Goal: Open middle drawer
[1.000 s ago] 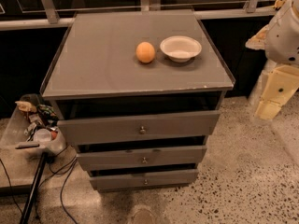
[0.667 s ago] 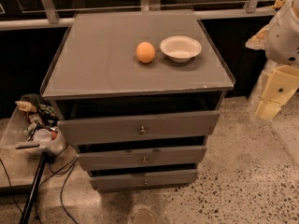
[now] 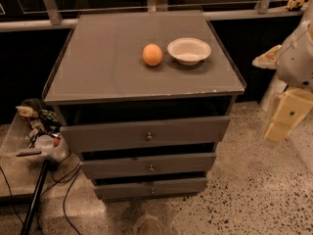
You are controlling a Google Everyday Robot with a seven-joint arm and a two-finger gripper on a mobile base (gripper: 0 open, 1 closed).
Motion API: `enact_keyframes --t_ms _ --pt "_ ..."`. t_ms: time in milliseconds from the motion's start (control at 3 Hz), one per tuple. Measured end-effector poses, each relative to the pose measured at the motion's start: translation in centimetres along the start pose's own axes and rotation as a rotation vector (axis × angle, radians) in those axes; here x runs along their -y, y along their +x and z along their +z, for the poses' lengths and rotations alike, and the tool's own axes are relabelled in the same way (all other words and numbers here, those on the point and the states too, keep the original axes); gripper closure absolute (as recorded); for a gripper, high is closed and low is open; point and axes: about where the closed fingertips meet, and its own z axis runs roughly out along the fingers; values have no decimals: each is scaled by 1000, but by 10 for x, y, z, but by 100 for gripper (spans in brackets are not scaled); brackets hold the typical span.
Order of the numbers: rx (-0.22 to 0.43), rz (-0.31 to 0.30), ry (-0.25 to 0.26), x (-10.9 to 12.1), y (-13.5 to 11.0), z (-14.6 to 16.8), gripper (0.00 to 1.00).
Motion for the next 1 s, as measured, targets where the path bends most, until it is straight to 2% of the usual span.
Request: enact_keyframes --t_ms 333,667,1000 --pt "104 7 -42 -24 8 38 0" --pt "227 19 -54 -50 14 77 0" --pt "293 51 -23 -70 16 116 0"
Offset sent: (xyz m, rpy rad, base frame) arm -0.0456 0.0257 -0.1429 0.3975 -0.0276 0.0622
